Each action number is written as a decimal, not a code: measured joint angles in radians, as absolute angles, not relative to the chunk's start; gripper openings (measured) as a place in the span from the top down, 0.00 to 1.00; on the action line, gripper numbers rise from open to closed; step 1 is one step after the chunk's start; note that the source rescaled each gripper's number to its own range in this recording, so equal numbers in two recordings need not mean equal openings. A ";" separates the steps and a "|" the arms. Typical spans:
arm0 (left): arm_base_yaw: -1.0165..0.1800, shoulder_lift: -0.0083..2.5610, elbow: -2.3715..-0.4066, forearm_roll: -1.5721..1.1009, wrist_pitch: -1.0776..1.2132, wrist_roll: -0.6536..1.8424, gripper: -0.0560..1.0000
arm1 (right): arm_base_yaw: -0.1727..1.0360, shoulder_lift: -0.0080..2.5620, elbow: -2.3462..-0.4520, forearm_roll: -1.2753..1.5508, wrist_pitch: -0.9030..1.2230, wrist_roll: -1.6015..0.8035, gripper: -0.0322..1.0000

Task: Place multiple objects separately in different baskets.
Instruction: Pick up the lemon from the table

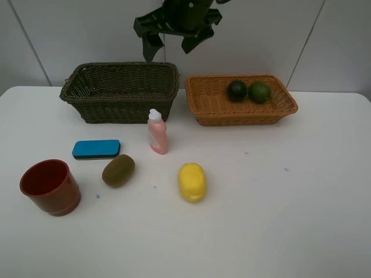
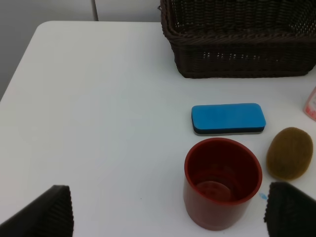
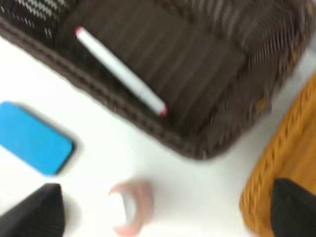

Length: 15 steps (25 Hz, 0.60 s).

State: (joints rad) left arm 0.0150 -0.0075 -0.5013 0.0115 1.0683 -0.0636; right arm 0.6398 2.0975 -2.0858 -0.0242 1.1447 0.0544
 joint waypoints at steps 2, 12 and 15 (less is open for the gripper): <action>0.015 -0.007 -0.501 0.012 1.068 -0.064 0.00 | 0.641 2.094 -2.087 -0.044 1.199 0.116 0.11; 0.015 -0.007 -0.501 0.012 1.068 -0.064 0.00 | 0.668 2.038 -1.974 -0.110 1.219 0.341 0.11; 0.015 -0.007 -0.501 0.012 1.068 -0.064 0.00 | 0.683 2.019 -1.914 -0.112 1.219 0.400 0.11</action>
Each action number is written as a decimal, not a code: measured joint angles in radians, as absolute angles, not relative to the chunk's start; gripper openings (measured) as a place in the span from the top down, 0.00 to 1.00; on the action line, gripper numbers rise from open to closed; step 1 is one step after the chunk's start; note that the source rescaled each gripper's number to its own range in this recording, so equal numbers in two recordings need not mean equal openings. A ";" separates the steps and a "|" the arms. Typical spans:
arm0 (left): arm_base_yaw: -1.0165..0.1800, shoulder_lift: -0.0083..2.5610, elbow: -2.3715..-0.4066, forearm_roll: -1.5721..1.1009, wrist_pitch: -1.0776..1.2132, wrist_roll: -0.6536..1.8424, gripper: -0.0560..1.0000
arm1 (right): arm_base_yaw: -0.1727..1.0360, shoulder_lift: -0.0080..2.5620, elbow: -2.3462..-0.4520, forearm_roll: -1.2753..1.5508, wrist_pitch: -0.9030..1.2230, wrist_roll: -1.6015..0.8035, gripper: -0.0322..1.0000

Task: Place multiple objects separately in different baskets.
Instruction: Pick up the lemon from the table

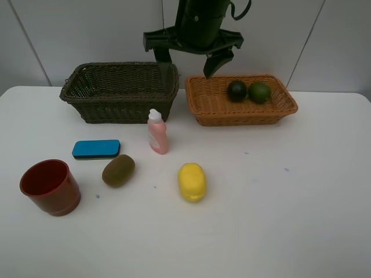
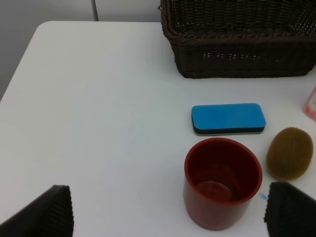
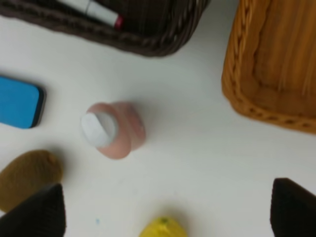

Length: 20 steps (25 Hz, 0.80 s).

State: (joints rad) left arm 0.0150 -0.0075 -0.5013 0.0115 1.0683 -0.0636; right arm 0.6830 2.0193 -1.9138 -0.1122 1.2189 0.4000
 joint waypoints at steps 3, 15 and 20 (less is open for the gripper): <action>0.015 -0.007 -0.501 0.012 1.068 -0.064 0.00 | 0.695 2.001 -1.854 -0.116 1.221 0.454 0.11; 0.015 -0.007 -0.501 0.012 1.068 -0.064 0.00 | 0.716 1.967 -1.663 -0.096 1.222 0.551 0.11; 0.015 -0.007 -0.501 0.012 1.068 -0.064 0.00 | 0.720 1.967 -1.586 -0.058 1.202 0.571 0.11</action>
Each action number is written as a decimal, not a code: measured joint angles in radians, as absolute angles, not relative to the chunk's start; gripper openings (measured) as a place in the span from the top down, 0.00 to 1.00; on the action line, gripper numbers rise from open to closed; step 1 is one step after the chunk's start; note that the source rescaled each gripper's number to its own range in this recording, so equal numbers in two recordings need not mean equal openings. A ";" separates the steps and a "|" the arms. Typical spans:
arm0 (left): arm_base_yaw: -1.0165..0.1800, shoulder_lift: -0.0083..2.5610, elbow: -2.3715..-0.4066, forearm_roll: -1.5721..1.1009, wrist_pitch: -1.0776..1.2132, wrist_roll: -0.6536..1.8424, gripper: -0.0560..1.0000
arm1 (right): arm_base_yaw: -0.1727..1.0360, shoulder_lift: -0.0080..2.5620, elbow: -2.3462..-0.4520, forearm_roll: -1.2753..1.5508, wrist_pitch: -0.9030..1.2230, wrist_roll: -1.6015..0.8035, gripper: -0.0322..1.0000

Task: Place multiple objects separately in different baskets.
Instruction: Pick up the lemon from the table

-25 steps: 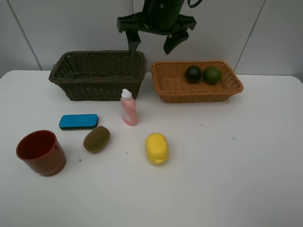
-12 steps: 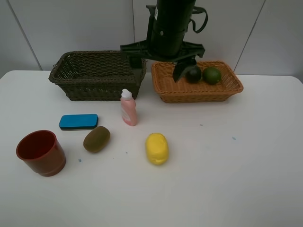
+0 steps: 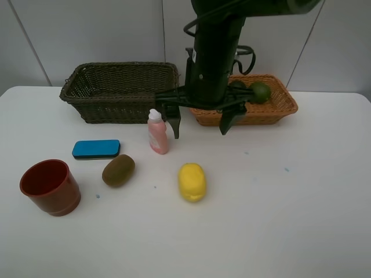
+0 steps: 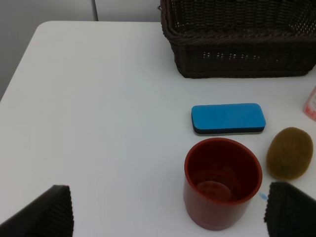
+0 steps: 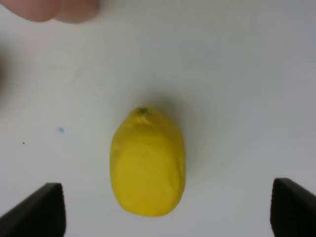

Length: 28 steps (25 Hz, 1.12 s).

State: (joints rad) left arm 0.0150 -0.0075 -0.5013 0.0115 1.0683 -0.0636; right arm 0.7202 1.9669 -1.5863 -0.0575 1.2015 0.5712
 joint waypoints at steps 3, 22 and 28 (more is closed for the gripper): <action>0.015 -0.007 -0.501 0.012 1.068 -0.064 0.00 | 0.721 1.967 -1.532 -0.036 1.147 0.574 0.11; 0.015 -0.007 -0.501 0.012 1.068 -0.064 0.00 | 0.781 1.966 -1.307 -0.025 0.884 0.577 0.11; 0.015 -0.007 -0.501 0.012 1.068 -0.064 0.00 | 0.781 1.979 -1.305 -0.035 0.852 0.577 0.11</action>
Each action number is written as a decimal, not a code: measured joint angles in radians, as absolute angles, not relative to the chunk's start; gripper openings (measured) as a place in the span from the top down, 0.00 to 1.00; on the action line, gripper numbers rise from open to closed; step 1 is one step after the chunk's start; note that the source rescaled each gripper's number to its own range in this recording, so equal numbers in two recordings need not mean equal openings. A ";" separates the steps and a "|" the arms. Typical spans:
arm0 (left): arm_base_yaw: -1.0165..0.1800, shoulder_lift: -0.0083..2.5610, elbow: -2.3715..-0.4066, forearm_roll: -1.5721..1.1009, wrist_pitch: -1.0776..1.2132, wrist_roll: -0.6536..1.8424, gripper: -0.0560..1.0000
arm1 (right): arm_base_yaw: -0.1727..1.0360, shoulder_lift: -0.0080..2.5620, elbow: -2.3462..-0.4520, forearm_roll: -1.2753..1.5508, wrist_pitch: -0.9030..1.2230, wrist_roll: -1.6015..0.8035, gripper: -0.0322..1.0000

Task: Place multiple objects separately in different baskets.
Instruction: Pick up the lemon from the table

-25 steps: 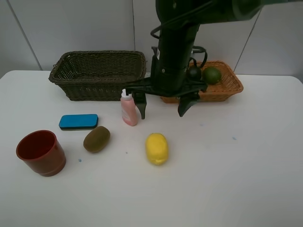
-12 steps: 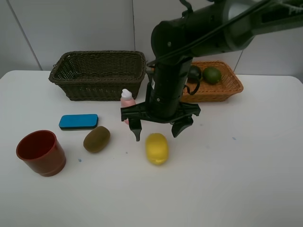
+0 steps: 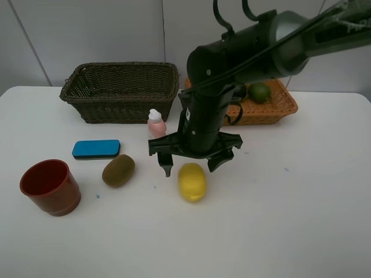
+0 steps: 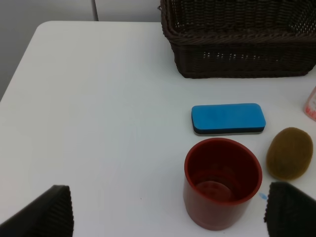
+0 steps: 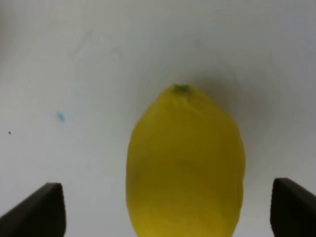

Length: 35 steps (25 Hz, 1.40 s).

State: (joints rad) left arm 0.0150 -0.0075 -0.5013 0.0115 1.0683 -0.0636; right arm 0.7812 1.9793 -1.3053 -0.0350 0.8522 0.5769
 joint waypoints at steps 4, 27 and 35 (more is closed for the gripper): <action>0.015 -0.007 -0.501 0.012 1.068 -0.064 0.00 | 0.781 1.993 -1.305 -0.050 0.849 0.577 0.11; 0.015 -0.007 -0.501 0.012 1.068 -0.064 0.00 | 0.781 2.070 -1.305 -0.047 0.831 0.577 0.11; 0.015 -0.007 -0.501 0.012 1.068 -0.064 0.00 | 0.781 2.074 -1.305 -0.037 0.828 0.577 0.11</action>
State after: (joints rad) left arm 0.0150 -0.0075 -0.5013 0.0115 1.0683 -0.0636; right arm 0.7812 2.0743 -1.3053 -0.0373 0.8280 0.5769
